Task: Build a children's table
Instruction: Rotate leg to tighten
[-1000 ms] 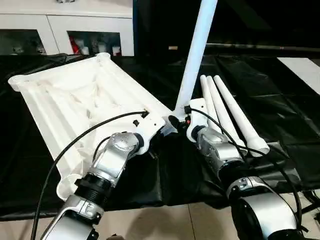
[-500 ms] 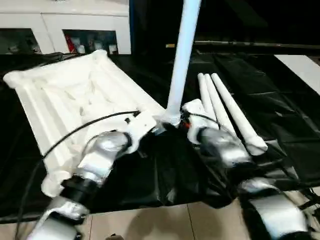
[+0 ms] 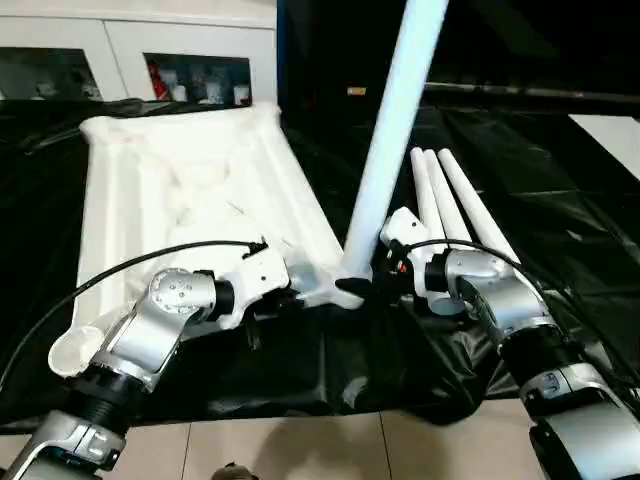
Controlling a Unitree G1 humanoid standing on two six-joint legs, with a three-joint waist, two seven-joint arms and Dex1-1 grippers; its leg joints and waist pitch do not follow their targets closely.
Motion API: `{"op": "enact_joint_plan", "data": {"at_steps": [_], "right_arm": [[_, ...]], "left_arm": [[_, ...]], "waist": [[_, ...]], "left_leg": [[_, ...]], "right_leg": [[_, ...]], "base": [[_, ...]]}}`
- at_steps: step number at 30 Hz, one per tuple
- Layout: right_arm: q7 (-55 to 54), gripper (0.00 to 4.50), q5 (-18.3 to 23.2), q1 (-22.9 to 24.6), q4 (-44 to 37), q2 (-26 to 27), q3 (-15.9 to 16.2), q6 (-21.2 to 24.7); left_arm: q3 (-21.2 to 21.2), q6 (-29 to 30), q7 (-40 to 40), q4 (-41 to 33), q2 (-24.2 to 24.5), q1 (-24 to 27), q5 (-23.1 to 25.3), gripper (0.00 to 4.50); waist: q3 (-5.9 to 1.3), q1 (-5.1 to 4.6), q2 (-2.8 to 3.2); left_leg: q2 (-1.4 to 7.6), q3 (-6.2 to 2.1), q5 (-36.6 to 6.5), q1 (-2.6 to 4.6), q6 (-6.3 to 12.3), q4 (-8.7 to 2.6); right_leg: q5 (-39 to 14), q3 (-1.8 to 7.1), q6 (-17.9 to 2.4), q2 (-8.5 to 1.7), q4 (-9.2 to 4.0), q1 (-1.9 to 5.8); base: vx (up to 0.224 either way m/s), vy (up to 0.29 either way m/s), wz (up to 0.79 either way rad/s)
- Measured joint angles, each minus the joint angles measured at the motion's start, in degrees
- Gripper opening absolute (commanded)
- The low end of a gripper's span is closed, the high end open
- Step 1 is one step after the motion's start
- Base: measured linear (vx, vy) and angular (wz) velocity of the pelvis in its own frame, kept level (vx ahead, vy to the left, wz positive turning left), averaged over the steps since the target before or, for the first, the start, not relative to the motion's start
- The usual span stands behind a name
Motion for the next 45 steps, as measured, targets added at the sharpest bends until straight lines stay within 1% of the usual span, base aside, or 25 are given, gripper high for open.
{"op": "enact_joint_plan", "data": {"at_steps": [3, 5, 6, 10, 11, 12, 13, 16, 19, 29, 30, 33, 35, 37, 38, 42, 45], "right_arm": [[0.53, 4.11, -0.51, 0.01, 0.02, 0.0, 0.07, -0.04], [0.53, 3.85, -0.64, 0.01, 0.02, 0.05, 0.07, -0.04], [0.54, 3.85, -0.79, 0.01, 0.01, 0.05, 0.07, -0.03], [0.77, 3.5, -0.83, 0.35, -0.33, 0.04, 0.28, 0.44], [0.78, 3.5, -0.84, 0.59, -0.44, 0.04, 0.46, 0.44], [0.79, 3.24, -0.87, 0.93, -0.44, 0.04, 0.69, 0.45], [0.81, 3.24, -0.93, 1.19, -0.44, 0.04, 0.89, 0.45], [0.82, 2.92, -1.01, 1.41, -0.43, 0.02, 1.06, 0.45], [0.85, 2.79, -1.05, 1.41, -0.43, 0.02, 1.06, 0.45], [0.06, 2.74, -0.98, 1.41, -0.01, 0.5, 0.75, 0.54], [-0.82, 2.74, -0.99, 1.41, 0.37, 0.96, 0.34, 0.65], [-8.2, 2.74, -0.88, 1.24, 3.52, 3.85, -2.34, 1.05], [-17.7, 2.74, -0.35, 0.34, 6.94, 7.55, -5.27, 1.19], [-27.81, 2.73, 0.44, -0.86, 9.81, 11.15, -7.65, 1.21], [-30.62, 2.73, 0.53, -1.27, 10.63, 11.81, -8.13, 1.2], [-42.69, 2.73, 0.98, -3.43, 14.32, 16.32, -11.9, 0.95], [-47.62, 2.73, 0.75, -5.05, 17.16, 17.8, -13.09, -0.45]], "left_arm": [[0.05, 0.02, -0.13, -0.1, 0.07, 0.07, 0.0, 0.0], [0.08, 0.12, -0.21, -0.39, 0.19, 0.18, -0.01, 0.0], [0.09, 0.17, -0.27, -0.43, 0.23, 0.2, -0.04, 0.0], [0.09, 0.36, -0.33, -0.49, 0.33, 0.21, -0.2, 0.0], [0.09, 0.38, -0.39, -0.5, 0.39, 0.22, -0.26, 0.0], [0.09, 0.38, -0.55, -0.5, 0.45, 0.23, -0.32, 0.0], [0.09, 0.38, -0.72, -0.53, 0.5, 0.25, -0.37, 0.0], [0.1, 0.38, -0.91, -0.56, 0.59, 0.32, -0.44, 0.0], [0.09, 0.4, -0.93, -0.57, 0.59, 0.33, -0.44, 0.0], [0.21, 1.32, -0.47, -0.79, 0.22, 0.36, -0.47, 0.0], [0.25, 1.63, 0.11, -0.79, -0.13, 0.35, -0.38, 0.0], [0.49, 3.51, 4.72, 0.39, -2.8, -0.41, 1.32, 0.0], [0.52, 5.36, 9.37, 2.78, -5.64, -2.06, 3.04, 0.0], [0.55, 7.55, 14.13, 4.81, -8.37, -3.63, 4.39, 0.0], [0.54, 8.28, 15.72, 5.29, -9.36, -4.02, 4.8, 0.0], [0.91, 13.17, 22.78, 7.63, -15.68, -6.22, 6.06, 0.0], [1.25, 15.9, 26.37, 8.5, -18.92, -7.23, 6.46, 0.0]], "waist": [[0.01, -0.07, -0.02], [0.02, -0.08, -0.04], [0.02, -0.1, -0.04], [0.02, -0.11, -0.04], [0.02, -0.11, -0.04], [0.02, -0.1, -0.04], [0.02, -0.09, -0.04], [0.02, -0.09, -0.05], [0.02, -0.09, -0.05], [-0.01, -0.14, -0.09], [-0.03, -0.18, -0.12], [-0.06, -0.51, -0.14], [-0.06, -1.02, -0.14], [-0.06, -1.44, -0.13], [-0.06, -1.46, -0.14], [-0.11, -1.43, -0.2], [-0.13, -1.28, -0.18]], "left_leg": [[0.0, 0.0, 0.0, 0.0, 0.0, 0.01], [0.0, 0.0, 0.0, -0.01, 0.0, 0.0], [0.0, 0.0, -0.01, -0.01, 0.0, 0.0], [0.0, 0.0, -0.01, 0.0, 0.0, -0.01], [0.0, 0.0, -0.01, 0.0, 0.0, -0.01], [0.0, 0.0, 0.0, -0.01, 0.0, 0.0], [0.0, 0.0, 0.0, -0.01, 0.0, 0.0], [0.0, 0.0, 0.0, 0.0, 0.0, 0.01], [0.0, 0.0, 0.0, 0.0, 0.0, 0.03], [0.0, 0.0, 0.0, 0.02, 0.0, 0.03], [0.01, 0.0, 0.0, 0.03, 0.0, 0.05], [0.01, 0.0, 0.01, 0.25, -0.01, 0.14], [0.0, 0.0, 0.05, 0.59, -0.08, 0.16], [-0.02, -0.01, 0.05, 0.73, -0.1, 0.14], [-0.02, -0.02, 0.05, 0.74, -0.1, 0.14], [-0.04, -0.02, 0.05, 0.79, -0.1, 0.15], [-0.06, -0.01, 0.05, 0.76, -0.09, 0.15]], "right_leg": [[0.0, 0.0, 0.0, 0.0, 0.0, 0.0], [0.0, 0.0, 0.01, 0.0, 0.0, 0.0], [-0.01, 0.0, 0.01, 0.0, 0.0, 0.0], [-0.01, 0.0, 0.01, 0.0, 0.0, 0.0], [-0.01, 0.0, 0.01, 0.0, 0.0, 0.0], [-0.01, 0.0, 0.01, 0.0, 0.0, 0.0], [-0.01, 0.0, 0.01, 0.0, 0.0, 0.0], [0.0, 0.0, 0.01, 0.0, 0.0, 0.0], [0.0, 0.0, 0.01, 0.0, 0.0, 0.0], [0.0, 0.0, 0.01, 0.0, 0.03, 0.01], [0.0, 0.0, 0.01, 0.0, 0.05, 0.02], [0.07, 0.04, 0.0, 0.0, 0.09, 0.22], [0.12, 0.08, 0.0, 0.0, 0.1, 0.44], [0.02, 0.09, 0.18, 0.0, 0.09, 0.55], [-0.01, 0.09, 0.23, 0.0, 0.08, 0.56], [-0.01, 0.11, 0.26, 0.0, 0.05, 0.62], [0.02, 0.13, 0.22, -0.02, 0.03, 0.66]], "base": [[0.0, 0.0, 0.0], [0.0, 0.0, 0.0], [0.0, 0.0, 0.0], [0.0, 0.0, 0.0], [0.0, 0.0, 0.0], [0.0, 0.0, 0.0], [0.0, 0.0, 0.0], [0.0, 0.0, 0.0], [0.0, 0.0, 0.0], [0.0, 0.0, 0.0], [0.0, 0.0, 0.0], [0.0, 0.0, 0.0], [0.0, 0.0, 0.0], [0.0, 0.0, 0.0], [0.0, 0.0, 0.0], [0.0, 0.0, 0.0], [0.0, 0.0, 0.0]]}}
